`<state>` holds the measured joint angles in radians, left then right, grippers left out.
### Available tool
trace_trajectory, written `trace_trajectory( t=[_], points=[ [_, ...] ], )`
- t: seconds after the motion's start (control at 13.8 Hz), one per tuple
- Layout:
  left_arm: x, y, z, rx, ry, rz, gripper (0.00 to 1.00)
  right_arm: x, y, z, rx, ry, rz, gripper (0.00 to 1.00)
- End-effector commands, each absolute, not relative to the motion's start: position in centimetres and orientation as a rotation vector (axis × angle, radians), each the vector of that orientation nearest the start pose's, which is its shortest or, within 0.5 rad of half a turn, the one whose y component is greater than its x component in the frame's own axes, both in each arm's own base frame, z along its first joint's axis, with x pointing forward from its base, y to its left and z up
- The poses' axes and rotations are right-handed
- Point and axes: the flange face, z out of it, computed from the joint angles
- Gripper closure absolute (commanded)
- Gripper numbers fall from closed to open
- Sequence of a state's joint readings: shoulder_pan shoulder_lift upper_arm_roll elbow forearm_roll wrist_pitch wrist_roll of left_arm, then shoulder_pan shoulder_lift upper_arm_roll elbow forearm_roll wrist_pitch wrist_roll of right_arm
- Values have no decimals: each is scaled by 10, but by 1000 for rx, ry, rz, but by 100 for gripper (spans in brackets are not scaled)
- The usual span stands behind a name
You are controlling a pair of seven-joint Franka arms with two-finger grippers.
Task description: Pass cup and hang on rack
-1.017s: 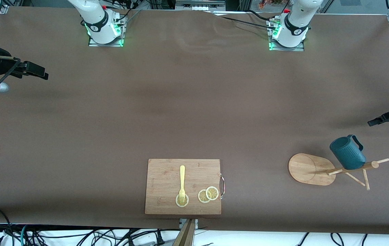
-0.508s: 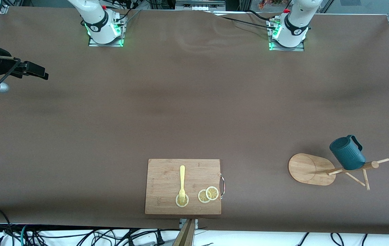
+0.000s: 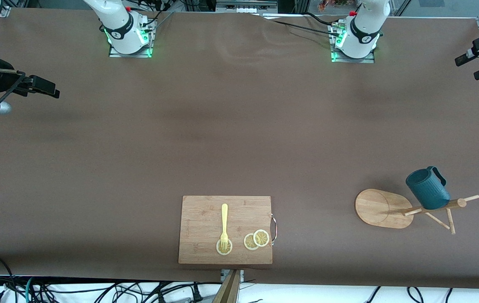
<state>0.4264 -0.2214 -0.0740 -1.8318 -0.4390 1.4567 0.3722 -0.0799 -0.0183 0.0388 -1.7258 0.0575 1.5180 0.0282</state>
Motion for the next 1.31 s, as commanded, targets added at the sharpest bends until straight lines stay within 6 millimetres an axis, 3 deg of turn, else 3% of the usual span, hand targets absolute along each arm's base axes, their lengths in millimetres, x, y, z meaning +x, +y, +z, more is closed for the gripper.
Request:
trace_trajectory(
  t=[0.0, 0.29, 0.36, 0.73, 1.23],
  points=[
    [473, 71, 640, -3417, -37, 40, 0, 532, -15, 562, -3052, 97, 297, 0],
    [487, 12, 656, -3233, -137, 54, 0, 532, -15, 562, -3052, 97, 295, 0],
    [495, 8, 659, -3202, -163, 44, 0, 532, -15, 562, -3052, 97, 295, 0],
    [545, 13, 644, -3164, -179, 60, 0, 532, -15, 562, -3052, 97, 295, 0],
    [550, 7, 644, -3172, -138, 6, 0, 532, -15, 562, -3053, 97, 292, 0]
  ],
)
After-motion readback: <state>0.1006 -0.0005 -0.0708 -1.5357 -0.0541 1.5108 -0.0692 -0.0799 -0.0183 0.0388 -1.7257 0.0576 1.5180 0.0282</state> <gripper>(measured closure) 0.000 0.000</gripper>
